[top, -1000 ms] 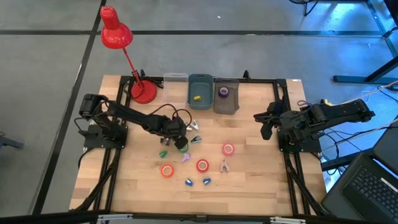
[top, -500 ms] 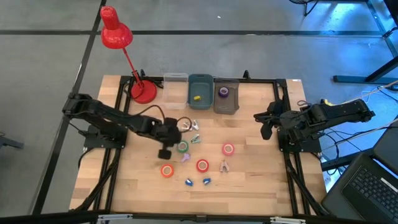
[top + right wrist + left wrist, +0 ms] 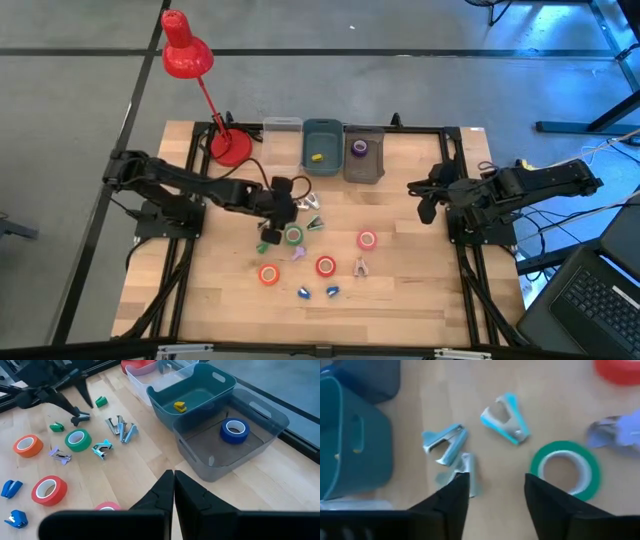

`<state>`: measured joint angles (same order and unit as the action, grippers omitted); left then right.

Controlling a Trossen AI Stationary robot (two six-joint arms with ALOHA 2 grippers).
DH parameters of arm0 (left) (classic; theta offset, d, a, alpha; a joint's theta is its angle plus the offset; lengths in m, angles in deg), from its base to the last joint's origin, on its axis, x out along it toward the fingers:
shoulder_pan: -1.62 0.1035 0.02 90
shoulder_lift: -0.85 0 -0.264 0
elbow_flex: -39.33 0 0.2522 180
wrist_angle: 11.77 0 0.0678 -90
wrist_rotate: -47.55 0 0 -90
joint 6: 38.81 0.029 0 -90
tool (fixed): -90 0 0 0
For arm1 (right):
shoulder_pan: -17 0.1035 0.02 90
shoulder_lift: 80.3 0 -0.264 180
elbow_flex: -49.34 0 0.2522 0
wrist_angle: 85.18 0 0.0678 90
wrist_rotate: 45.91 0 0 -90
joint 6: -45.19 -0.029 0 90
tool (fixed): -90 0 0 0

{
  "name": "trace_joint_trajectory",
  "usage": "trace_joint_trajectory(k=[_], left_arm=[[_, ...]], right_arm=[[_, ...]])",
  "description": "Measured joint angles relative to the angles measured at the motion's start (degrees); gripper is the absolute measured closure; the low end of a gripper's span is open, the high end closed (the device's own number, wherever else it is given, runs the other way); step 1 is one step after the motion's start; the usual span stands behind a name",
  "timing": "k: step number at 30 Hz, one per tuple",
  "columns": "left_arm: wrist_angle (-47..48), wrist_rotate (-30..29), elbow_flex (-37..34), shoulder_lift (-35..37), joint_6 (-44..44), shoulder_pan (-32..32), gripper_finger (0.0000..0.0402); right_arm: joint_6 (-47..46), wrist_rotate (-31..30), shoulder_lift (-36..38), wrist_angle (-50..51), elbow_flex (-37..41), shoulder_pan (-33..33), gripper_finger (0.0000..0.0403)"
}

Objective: Pick and place Stapler, Stapler remover, tape
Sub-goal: Put the gray staple remover into the transparent bin

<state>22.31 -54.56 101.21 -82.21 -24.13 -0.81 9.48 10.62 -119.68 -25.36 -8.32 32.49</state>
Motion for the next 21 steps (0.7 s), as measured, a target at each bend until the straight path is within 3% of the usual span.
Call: trace_joint_trajectory(k=[6,21], left_arm=[[-0.7,0.1,0.0,-2.9,5.0,2.4,0.0184],[-6.0,1.7,-0.1,-7.0,5.8,3.4,0.0185]], right_arm=[[0.0,0.0,0.0,0.0,0.0,0.0,0.0386],[0.2,0.0,0.0,0.0,0.0,0.0,0.0386]])
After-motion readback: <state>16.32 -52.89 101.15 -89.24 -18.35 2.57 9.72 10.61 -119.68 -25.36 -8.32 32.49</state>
